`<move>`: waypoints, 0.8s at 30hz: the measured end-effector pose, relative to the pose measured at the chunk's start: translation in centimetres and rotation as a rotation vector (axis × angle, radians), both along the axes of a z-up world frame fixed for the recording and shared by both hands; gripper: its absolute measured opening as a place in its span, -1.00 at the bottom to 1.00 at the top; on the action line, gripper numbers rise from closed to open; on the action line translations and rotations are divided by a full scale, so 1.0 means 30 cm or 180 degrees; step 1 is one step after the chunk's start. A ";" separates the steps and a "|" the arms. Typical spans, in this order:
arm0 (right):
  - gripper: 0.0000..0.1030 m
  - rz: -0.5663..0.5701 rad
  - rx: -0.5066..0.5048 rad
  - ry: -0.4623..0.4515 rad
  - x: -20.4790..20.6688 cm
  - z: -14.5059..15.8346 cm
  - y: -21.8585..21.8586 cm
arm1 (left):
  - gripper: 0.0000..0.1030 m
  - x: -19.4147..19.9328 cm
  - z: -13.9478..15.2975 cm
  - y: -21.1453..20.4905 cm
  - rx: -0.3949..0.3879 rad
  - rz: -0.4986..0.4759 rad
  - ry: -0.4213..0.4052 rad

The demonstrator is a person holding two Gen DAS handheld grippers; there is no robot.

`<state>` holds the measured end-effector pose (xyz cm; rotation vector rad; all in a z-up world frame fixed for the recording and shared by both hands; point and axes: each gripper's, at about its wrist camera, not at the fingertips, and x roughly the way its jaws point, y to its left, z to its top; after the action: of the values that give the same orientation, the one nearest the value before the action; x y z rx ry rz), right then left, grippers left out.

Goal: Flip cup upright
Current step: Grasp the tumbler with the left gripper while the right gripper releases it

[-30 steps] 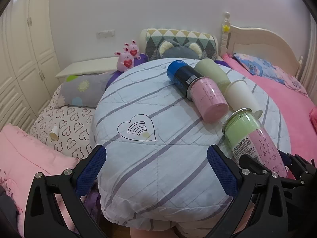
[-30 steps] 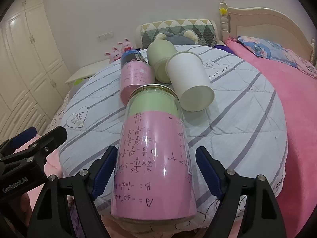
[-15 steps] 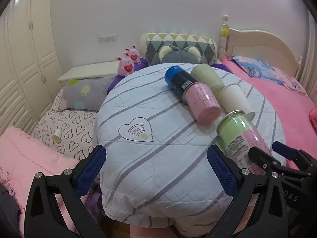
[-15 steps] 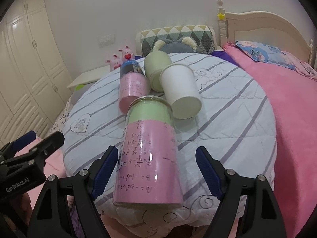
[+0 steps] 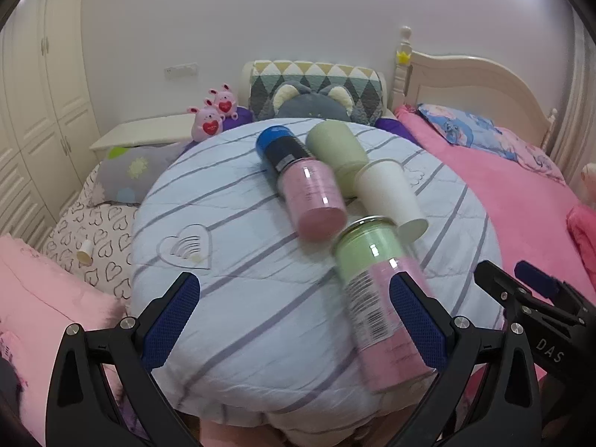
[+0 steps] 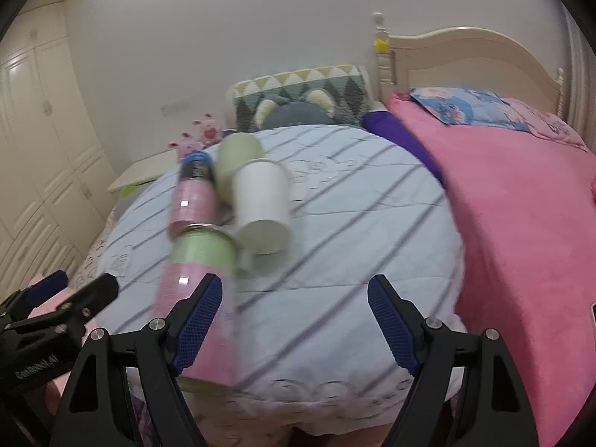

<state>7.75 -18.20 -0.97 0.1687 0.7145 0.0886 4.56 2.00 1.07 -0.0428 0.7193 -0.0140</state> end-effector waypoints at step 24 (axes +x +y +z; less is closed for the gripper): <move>0.59 -0.0036 0.0189 0.0289 0.128 -0.077 -0.212 | 1.00 0.194 -0.076 -0.231 0.0226 0.0064 0.0348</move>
<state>11.59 -24.56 -3.28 0.2347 0.8018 0.0918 10.39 -4.94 -1.23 0.0173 0.8281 0.0334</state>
